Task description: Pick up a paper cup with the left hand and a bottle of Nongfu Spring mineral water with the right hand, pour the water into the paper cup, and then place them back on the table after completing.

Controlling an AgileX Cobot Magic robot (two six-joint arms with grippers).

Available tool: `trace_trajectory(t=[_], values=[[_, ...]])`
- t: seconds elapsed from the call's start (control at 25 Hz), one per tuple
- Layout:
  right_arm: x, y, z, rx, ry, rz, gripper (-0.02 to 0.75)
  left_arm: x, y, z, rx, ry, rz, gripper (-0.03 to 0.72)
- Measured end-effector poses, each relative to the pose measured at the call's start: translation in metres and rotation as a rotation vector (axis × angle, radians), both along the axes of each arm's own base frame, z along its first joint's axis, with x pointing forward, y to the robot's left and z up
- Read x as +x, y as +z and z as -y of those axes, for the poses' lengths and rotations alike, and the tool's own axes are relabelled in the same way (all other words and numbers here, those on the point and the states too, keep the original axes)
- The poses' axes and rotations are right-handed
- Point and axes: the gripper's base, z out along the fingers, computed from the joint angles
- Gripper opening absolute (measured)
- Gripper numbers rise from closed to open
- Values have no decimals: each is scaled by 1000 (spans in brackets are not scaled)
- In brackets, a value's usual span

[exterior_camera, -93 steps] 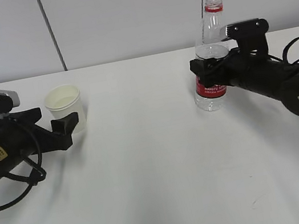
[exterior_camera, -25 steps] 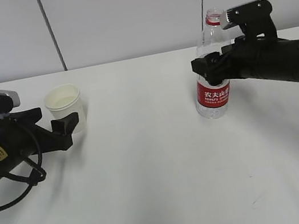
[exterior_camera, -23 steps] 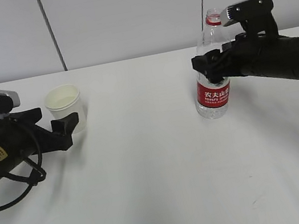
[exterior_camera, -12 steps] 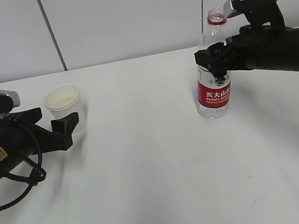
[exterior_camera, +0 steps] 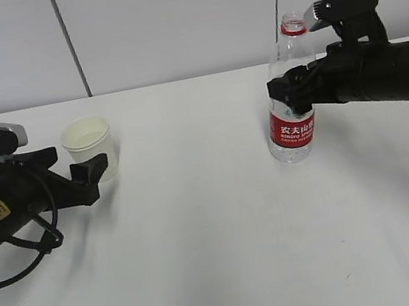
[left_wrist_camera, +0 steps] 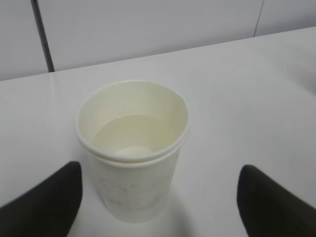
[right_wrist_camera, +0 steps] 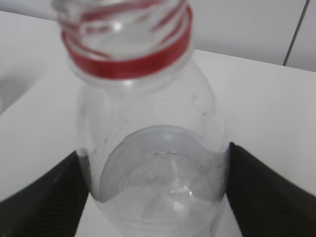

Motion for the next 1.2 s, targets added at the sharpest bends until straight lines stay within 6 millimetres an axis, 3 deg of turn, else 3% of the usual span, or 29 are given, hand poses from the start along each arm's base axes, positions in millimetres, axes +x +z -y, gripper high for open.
trace_trajectory(t=[0.44,1.2], values=[[-7,10,4,-45,-21,-46,531,0,0,0,1,-2,0,581],[-6,7,1,-12,-3,-37,525,0,0,0,1,-2,0,581]])
